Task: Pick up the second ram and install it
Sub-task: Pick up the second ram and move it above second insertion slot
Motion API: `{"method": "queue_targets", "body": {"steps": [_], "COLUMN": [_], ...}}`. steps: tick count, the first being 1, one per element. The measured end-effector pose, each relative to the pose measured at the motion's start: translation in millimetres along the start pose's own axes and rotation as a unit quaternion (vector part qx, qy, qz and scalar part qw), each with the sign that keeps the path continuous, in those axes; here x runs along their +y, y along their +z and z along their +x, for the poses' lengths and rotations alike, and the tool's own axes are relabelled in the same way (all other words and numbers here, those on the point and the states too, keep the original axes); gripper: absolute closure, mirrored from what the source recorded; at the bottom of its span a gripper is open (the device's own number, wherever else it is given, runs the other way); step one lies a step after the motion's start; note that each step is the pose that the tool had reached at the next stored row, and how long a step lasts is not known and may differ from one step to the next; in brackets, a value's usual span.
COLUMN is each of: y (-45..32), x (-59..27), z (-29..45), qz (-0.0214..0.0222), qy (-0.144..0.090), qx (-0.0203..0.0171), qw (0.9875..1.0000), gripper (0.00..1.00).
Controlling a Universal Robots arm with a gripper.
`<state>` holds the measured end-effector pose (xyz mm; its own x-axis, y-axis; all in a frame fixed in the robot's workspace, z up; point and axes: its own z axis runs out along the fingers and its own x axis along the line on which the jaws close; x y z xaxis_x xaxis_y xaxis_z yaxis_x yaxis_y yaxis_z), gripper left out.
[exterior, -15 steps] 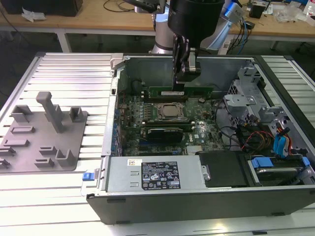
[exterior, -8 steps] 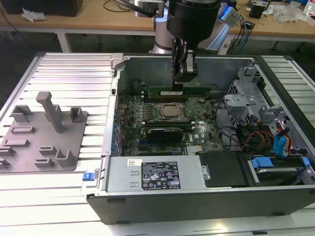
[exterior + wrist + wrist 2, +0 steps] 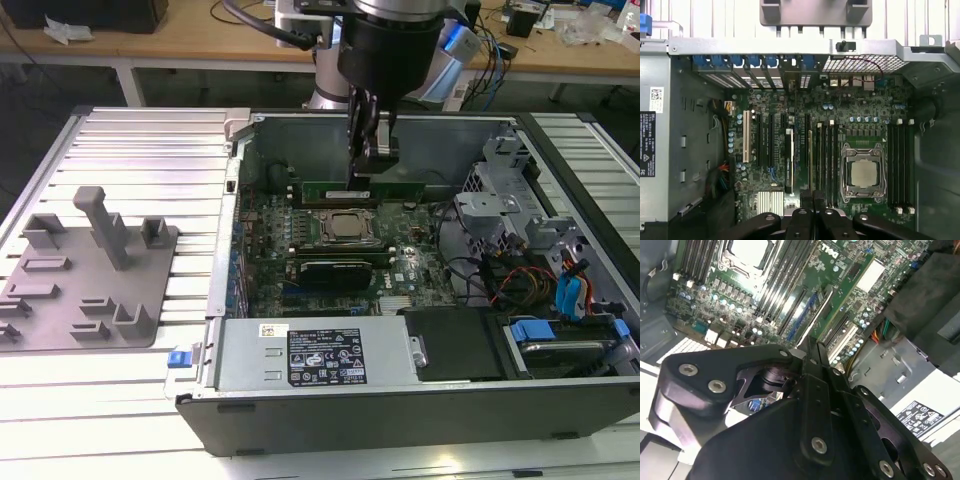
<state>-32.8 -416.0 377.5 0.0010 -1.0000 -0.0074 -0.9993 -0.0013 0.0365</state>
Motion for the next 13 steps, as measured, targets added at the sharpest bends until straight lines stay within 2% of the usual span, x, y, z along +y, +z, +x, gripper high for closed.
{"method": "queue_targets", "body": {"steps": [2, 4, 8, 13], "y": [4.3, 11.2, 25.0, 33.1], "x": [-0.2, -0.4, -1.0, -1.3], "z": [-2.9, -10.1, -17.3, -21.2], "qz": [0.0000, 0.0000, 0.0000, 0.0000], "qy": [0.000, 0.000, 0.000, 0.000], "qx": [0.0000, -0.0001, -0.0001, -0.0001], "qw": [1.0000, 1.0000, 1.0000, 1.0000], "gripper": [0.91, 0.91, 0.91, 0.91]}}
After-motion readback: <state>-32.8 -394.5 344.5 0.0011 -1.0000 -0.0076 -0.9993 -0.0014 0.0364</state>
